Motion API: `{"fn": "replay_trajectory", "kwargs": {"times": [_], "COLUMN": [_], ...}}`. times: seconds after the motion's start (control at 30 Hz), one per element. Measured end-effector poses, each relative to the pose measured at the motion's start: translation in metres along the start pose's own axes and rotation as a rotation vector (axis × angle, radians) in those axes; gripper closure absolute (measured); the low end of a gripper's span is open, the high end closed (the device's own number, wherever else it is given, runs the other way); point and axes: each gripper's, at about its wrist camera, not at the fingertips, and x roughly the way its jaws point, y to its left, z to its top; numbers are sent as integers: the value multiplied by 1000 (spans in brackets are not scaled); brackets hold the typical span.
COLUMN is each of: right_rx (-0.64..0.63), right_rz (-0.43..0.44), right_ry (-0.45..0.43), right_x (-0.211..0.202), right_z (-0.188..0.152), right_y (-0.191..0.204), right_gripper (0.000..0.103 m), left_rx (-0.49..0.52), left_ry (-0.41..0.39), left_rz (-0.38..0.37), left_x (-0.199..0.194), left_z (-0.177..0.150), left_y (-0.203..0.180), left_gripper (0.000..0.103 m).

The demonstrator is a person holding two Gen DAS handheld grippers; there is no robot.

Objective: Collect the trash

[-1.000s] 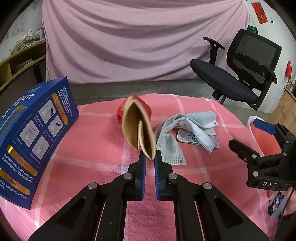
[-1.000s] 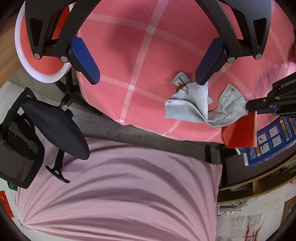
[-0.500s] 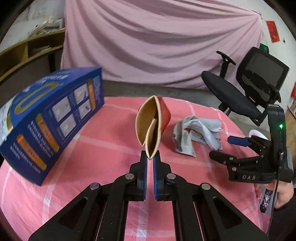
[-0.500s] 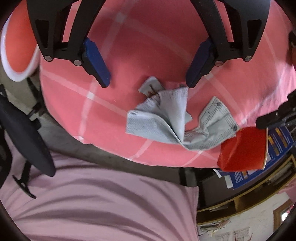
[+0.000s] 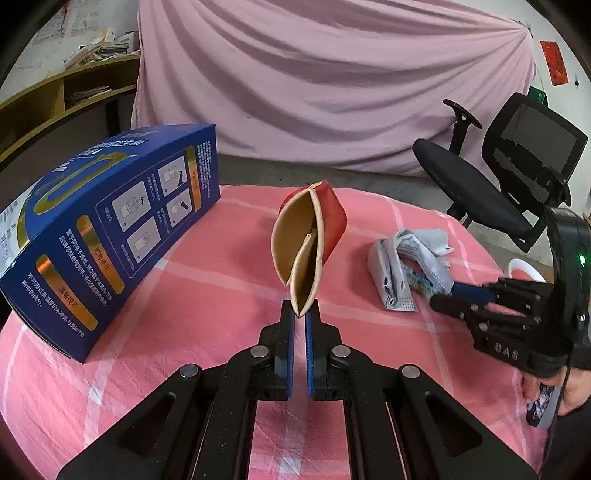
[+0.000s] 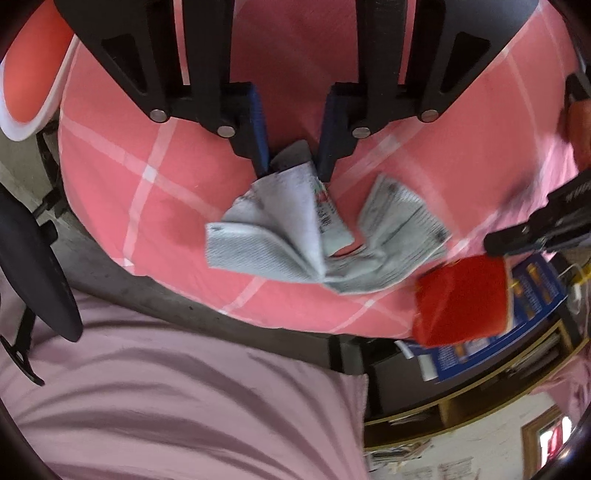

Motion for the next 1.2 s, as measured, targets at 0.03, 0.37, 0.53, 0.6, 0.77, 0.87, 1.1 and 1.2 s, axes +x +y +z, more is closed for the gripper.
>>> {"fn": "replay_trajectory", "kwargs": {"times": [0.03,0.37,0.53,0.6,0.77,0.87,1.1,1.2], "right_rx": [0,-14,21,34,66,72,88,89], "right_rz": [3,-5,-23,-32,-40,-45,0,10], "right_ry": [-2,-30,-36,-45,-79,-99,-115,-132], "right_x": [-1,-28,-38,-45,-62,-71,-80,-85], "right_z": [-2,-23,-31,-37,-50,-56,-66,-70], "right_y": [0,18,18,15,13,14,14,17], "right_gripper": [80,82,82,82,82,82,82,82], "left_rx": [-3,-3,15,25,58,73,99,106], "left_ry": [-3,-41,-63,-68,-77,-79,-79,-101], "left_rz": [-1,-9,-11,-10,-10,-8,-6,1], "left_x": [0,-16,-25,-28,-35,-37,-40,-43], "left_z": [0,-6,-10,-12,-19,-23,-30,-31], "left_y": [0,-3,-7,-9,-16,-19,-28,-29], "left_gripper": [100,101,101,101,101,101,101,102]}}
